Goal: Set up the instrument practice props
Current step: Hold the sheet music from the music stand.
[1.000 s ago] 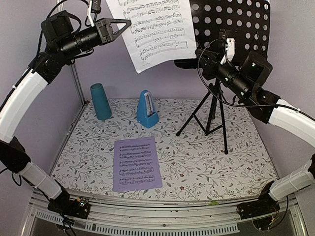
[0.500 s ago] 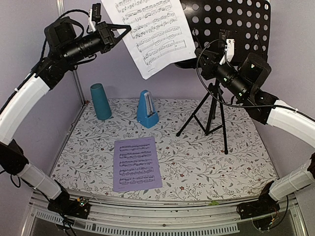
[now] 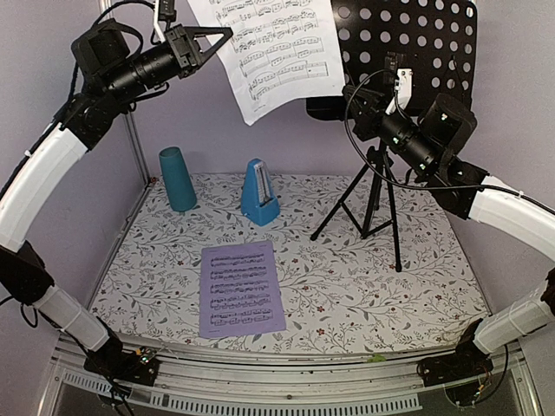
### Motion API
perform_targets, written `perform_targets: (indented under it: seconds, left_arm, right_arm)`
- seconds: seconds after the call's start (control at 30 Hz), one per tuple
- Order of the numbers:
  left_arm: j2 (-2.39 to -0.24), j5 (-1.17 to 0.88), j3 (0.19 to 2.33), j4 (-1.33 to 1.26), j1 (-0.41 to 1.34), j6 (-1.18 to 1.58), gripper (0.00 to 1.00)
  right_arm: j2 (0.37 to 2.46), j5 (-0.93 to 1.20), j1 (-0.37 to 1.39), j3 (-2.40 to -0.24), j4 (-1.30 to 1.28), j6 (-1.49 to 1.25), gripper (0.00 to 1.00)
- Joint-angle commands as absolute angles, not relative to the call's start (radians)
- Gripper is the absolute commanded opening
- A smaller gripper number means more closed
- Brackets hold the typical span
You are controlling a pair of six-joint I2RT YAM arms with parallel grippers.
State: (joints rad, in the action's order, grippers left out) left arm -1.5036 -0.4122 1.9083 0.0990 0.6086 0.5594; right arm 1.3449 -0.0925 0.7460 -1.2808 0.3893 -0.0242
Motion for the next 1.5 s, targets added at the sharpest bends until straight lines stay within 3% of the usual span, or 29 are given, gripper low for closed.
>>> perform_targets:
  seconds: [0.0, 0.7, 1.2, 1.47]
  left_arm:
    - [-1.531, -0.488, 1.971, 0.095, 0.623, 0.511, 0.00]
    - [-1.382, -0.405, 1.695, -0.035, 0.601, 0.764, 0.00]
    - [-1.616, -0.502, 2.078, 0.211, 0.591, 0.490, 0.00]
    - [-1.645, -0.525, 2.109, 0.158, 0.560, 0.493, 0.00]
  right_arm:
    - [1.366, -0.110, 0.743, -1.279, 0.388, 0.029, 0.00]
    - [1.398, -0.119, 0.743, -1.319, 0.379, 0.015, 0.00]
    - [1.394, -0.066, 0.744, -1.315, 0.331, 0.035, 0.00]
    - [1.404, -0.059, 0.744, -1.322, 0.312, 0.031, 0.00]
